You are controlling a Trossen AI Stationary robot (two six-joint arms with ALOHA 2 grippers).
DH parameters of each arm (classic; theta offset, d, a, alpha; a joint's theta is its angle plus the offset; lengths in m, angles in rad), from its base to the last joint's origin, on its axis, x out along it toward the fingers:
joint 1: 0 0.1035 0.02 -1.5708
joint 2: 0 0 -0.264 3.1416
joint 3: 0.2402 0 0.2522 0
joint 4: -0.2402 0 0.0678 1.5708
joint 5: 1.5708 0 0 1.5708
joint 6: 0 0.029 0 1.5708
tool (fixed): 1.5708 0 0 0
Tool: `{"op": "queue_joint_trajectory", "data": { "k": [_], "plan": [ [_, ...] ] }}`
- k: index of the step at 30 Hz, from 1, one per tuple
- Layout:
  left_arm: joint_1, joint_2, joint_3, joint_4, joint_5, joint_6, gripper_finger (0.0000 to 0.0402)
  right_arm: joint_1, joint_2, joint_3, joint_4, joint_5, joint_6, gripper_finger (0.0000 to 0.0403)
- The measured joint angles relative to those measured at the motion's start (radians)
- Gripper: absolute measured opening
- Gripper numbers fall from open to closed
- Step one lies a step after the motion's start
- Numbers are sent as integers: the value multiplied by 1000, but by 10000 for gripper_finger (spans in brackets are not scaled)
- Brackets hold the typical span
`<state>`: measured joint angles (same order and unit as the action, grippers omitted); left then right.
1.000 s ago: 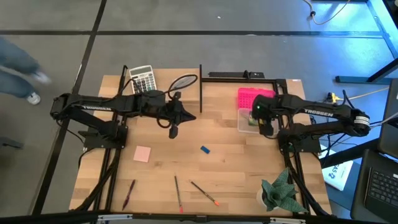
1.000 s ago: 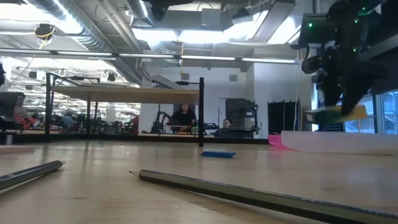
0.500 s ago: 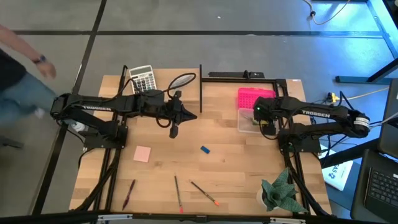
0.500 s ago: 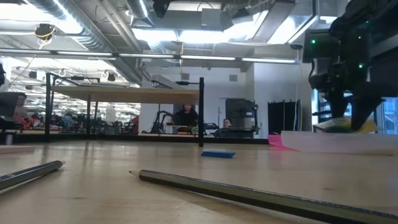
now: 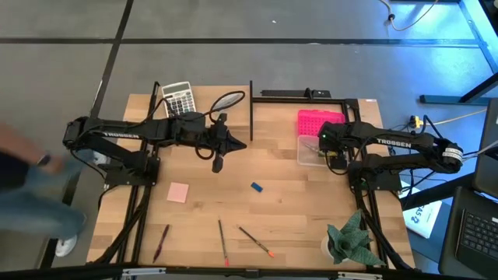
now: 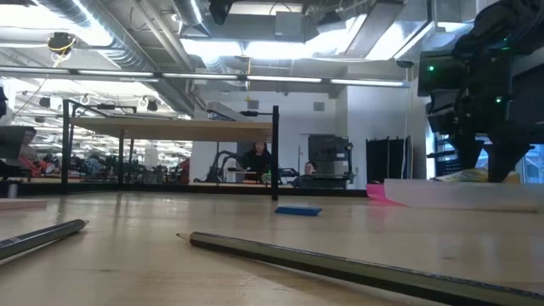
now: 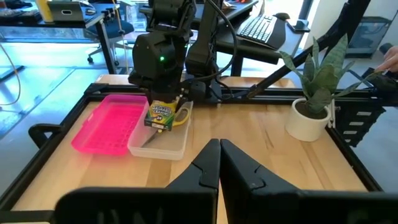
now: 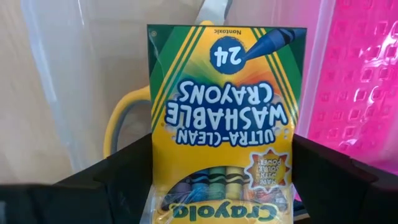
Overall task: Pack school essentials
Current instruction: Put the yellow crayon box into the pink supply box
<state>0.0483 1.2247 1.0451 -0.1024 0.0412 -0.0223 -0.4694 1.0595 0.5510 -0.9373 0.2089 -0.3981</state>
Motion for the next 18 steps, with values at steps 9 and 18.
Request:
{"op": "queue_joint_trajectory", "data": {
  "k": [9,18],
  "plan": [
    [0,0,0,-1,-7,12,0,0,0,0,3,0,1,332],
    [0,0,0,-1,-7,8,0,0,0,0,3,0,2,332]
  ]
}}
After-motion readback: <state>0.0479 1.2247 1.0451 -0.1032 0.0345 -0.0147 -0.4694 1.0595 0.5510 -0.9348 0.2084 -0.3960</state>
